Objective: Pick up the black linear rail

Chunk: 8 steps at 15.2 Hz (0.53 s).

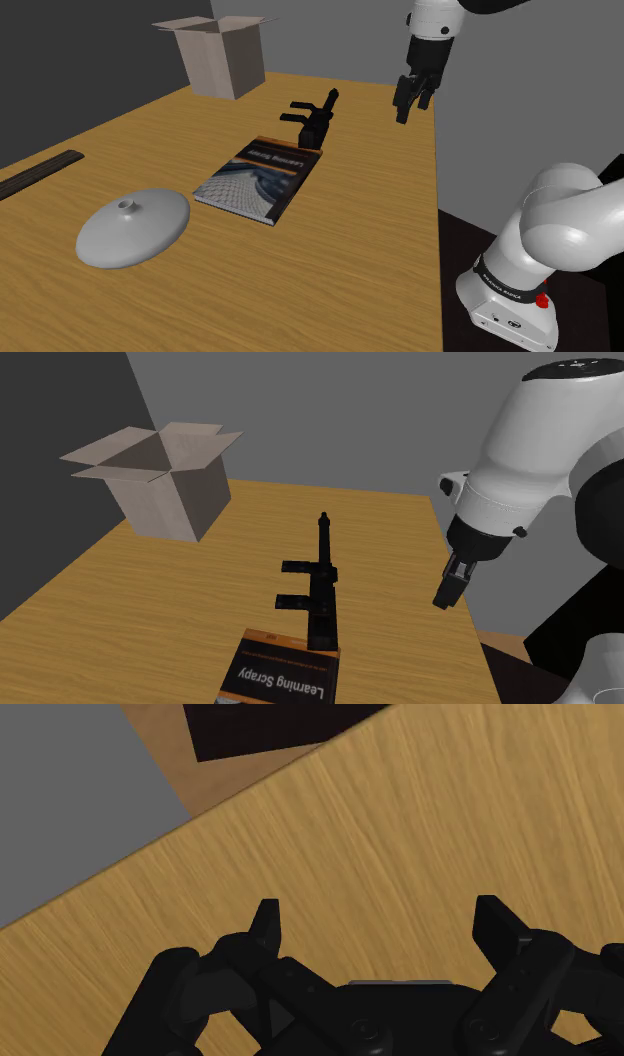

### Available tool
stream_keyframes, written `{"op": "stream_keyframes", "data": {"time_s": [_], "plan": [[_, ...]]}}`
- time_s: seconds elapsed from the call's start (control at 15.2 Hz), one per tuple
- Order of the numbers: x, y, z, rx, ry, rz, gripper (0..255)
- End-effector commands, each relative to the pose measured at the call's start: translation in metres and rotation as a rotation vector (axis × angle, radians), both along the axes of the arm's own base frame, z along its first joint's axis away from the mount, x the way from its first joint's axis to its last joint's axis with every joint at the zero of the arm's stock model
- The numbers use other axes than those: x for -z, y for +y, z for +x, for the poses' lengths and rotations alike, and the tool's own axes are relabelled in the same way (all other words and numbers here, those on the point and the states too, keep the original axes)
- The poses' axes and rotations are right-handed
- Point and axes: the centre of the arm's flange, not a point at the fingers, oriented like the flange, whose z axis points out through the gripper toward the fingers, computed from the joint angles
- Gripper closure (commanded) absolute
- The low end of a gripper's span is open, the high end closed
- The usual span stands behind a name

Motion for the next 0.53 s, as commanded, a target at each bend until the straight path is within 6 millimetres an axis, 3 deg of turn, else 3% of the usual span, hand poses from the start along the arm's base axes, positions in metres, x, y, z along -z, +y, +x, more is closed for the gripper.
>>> {"op": "stream_keyframes", "data": {"time_s": [0.0,0.46], "plan": [[0.000,0.000,0.000,0.000,0.000,0.000,0],[0.000,0.003,0.094,-0.200,0.021,0.007,0]]}}
